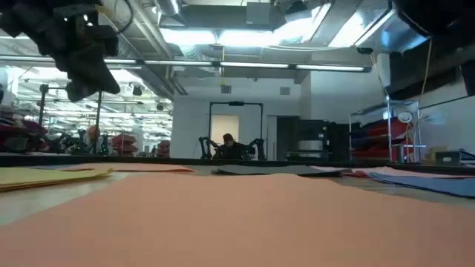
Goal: Organize paper
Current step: Stack the orange paper on top of the stacked orange papers
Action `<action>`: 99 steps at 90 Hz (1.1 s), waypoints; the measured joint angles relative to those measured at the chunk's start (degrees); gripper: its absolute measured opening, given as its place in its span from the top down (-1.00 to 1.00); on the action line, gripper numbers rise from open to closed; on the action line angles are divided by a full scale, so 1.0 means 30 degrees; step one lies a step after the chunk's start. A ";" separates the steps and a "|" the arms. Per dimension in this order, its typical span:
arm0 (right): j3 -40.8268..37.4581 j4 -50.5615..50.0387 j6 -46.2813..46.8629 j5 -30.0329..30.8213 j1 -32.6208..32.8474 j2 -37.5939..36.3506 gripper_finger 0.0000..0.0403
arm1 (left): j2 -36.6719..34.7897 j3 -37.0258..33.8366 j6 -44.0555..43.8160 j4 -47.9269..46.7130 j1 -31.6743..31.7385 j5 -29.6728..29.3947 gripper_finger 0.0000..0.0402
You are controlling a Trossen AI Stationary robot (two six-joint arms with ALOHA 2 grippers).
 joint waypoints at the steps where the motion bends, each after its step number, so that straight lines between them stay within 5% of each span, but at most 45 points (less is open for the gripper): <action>1: 0.0072 0.0004 -0.0468 0.0072 -0.0035 0.0000 1.00 | 0.0213 0.0033 0.0087 0.0035 0.0000 0.0037 1.00; 20: 0.0529 -0.0073 -0.8204 0.0192 -0.0488 -0.0007 1.00 | 0.3985 0.0612 0.1071 0.2707 0.0007 0.1439 1.00; 44: 0.0413 -0.0009 -1.4201 0.0171 -0.0300 0.0335 1.00 | 0.7671 0.0634 0.0515 0.7731 0.0007 0.1719 1.00; 99: 0.0384 0.3488 -1.6153 -0.0912 0.1557 0.2898 1.00 | 1.6061 0.2497 0.0218 1.3636 0.0007 0.1643 1.00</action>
